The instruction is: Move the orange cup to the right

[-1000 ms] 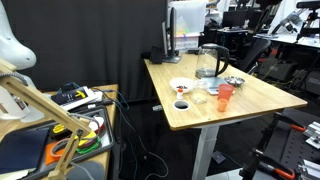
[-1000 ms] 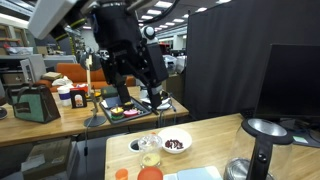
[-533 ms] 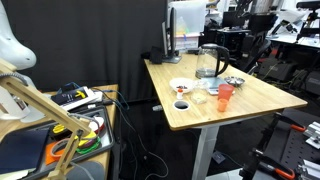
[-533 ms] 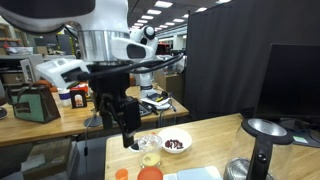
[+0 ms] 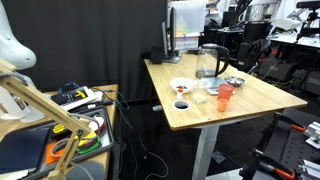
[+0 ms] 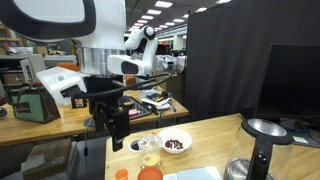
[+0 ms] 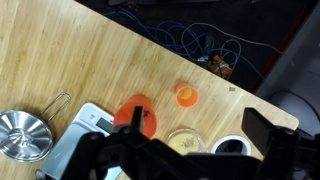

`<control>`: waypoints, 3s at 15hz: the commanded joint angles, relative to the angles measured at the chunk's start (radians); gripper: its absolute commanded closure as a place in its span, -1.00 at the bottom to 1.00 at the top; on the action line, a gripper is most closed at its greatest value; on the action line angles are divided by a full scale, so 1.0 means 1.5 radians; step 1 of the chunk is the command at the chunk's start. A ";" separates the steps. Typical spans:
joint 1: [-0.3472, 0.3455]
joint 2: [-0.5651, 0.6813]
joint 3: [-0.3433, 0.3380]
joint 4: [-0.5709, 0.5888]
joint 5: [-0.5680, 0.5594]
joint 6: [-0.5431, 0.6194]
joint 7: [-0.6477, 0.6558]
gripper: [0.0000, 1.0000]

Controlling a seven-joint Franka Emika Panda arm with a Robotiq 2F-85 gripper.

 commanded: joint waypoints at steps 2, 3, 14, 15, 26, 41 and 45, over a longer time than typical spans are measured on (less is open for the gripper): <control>-0.006 -0.001 0.007 0.001 0.004 -0.002 -0.002 -1.00; -0.002 0.012 0.001 0.001 0.014 0.016 -0.012 -1.00; 0.012 0.253 -0.009 0.030 0.201 0.188 -0.046 -1.00; 0.010 0.277 -0.004 0.036 0.229 0.200 -0.057 -1.00; -0.019 0.347 0.017 0.058 0.238 0.217 -0.035 -1.00; -0.036 0.396 0.044 0.091 0.249 0.210 -0.048 -1.00; -0.033 0.434 0.048 0.129 0.225 0.205 -0.035 -1.00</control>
